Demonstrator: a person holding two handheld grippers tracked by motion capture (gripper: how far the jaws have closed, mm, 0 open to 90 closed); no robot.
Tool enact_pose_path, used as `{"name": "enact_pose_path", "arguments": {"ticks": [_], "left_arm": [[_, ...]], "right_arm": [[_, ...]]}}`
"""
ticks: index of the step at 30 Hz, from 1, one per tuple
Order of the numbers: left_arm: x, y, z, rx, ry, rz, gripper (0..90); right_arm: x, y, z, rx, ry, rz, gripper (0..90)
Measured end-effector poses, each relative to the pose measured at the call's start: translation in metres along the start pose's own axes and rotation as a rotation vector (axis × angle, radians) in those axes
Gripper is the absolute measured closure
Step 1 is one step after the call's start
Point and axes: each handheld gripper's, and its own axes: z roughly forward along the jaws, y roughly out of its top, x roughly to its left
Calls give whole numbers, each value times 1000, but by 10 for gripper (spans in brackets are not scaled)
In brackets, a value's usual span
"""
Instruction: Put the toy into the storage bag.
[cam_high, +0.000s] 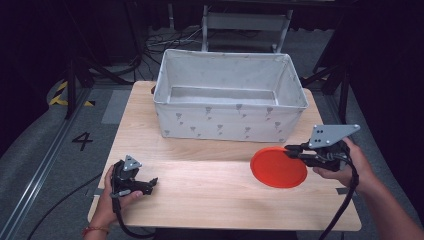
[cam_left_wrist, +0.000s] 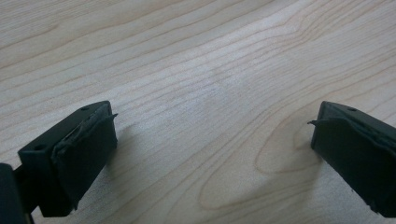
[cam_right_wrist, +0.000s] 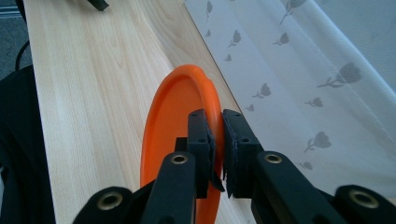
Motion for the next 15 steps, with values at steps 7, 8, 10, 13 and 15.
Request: {"name": "enact_pose_path", "arguments": {"ticks": [7, 8, 10, 13, 15], "left_arm": [[0, 0, 0, -1, 0, -1, 6], [0, 0, 0, 0, 0, -1, 6], [0, 0, 0, -1, 0, -1, 5], [0, 0, 0, 0, 0, 0, 5], [0, 0, 0, 0, 0, 0, 6]], "right_arm": [[-10, 1, -13, 10, -9, 8, 825], [-11, 2, -14, 10, -13, 11, 825], [-14, 2, -17, 10, -17, 11, 825], [-19, 4, -24, 1, -18, 14, 825], [-22, 5, -28, 0, -22, 16, 825]]}}
